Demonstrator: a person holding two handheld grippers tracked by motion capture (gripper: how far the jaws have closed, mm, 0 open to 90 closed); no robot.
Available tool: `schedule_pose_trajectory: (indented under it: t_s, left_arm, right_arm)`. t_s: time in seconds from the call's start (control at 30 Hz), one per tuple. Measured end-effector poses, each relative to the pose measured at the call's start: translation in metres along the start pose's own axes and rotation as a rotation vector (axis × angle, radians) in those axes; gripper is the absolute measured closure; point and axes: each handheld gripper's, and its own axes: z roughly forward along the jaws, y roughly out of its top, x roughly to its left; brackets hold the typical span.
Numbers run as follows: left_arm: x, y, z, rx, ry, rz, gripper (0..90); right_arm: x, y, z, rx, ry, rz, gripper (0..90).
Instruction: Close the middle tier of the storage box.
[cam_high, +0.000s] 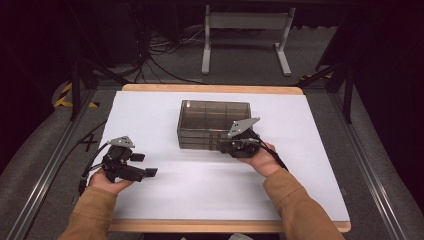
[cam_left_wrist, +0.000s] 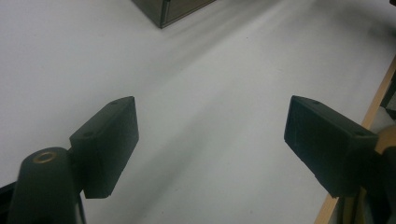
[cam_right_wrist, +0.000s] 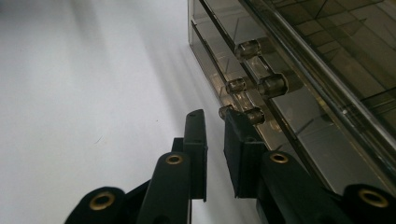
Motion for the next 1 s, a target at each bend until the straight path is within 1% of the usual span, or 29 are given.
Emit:
schedule_pose_trajectory:
  t_s: [0.1,0.17,0.27,0.33,0.43,0.5,0.57,0.6,0.67,0.7,0.73,0.77,0.93,1.0]
  left_arm:
    - [0.000,0.000,0.000,-0.001,-0.004,0.000,18.1]
    - [0.000,0.000,0.001,0.004,-0.003,0.001,18.1]
    - [0.000,0.000,0.000,0.000,-0.006,0.001,18.1]
    - [-0.001,0.000,0.000,0.001,-0.006,0.005,18.0]
    - [-0.001,0.000,0.000,0.002,-0.007,0.006,18.0]
    - [-0.001,0.000,0.000,0.002,-0.010,0.006,17.9]
    - [-0.001,0.000,0.000,0.002,-0.009,0.008,17.9]
    - [-0.001,0.001,0.000,0.001,-0.010,0.009,17.8]
    - [-0.001,0.001,0.001,0.005,-0.013,0.011,17.8]
    - [-0.001,0.001,0.001,0.005,-0.013,0.011,17.7]
    - [-0.001,0.001,0.001,0.006,-0.015,0.011,17.7]
    - [-0.001,0.001,0.001,0.005,-0.016,0.009,17.7]
    - [-0.001,0.001,0.001,0.007,-0.018,0.011,17.6]
    - [-0.001,0.001,0.001,0.008,-0.019,0.011,17.6]
  right_arm:
    - [0.003,0.000,-0.007,0.002,0.003,-0.012,74.8]
    - [0.004,0.000,-0.012,0.009,0.013,-0.026,70.0]
    - [0.004,-0.002,-0.019,0.013,0.034,-0.021,62.8]
    - [0.004,-0.003,-0.024,0.009,0.028,-0.018,55.1]
    - [0.004,-0.005,-0.028,0.004,0.041,-0.013,51.0]
    - [0.005,-0.007,-0.033,0.000,0.035,-0.010,40.8]
    - [0.004,-0.009,-0.039,-0.009,0.038,-0.011,36.5]
    - [0.004,-0.010,-0.042,-0.014,0.036,-0.016,32.8]
    - [0.004,-0.012,-0.046,-0.015,0.036,-0.008,28.2]
    - [0.004,-0.012,-0.046,-0.015,0.036,-0.008,28.2]
    - [0.004,-0.013,-0.050,-0.014,0.030,-0.006,23.1]
    - [0.003,-0.014,-0.053,-0.013,0.029,-0.004,22.5]
    - [0.003,-0.020,-0.063,-0.007,0.054,0.008,19.7]
    - [0.003,-0.022,-0.066,-0.008,0.055,0.011,17.3]
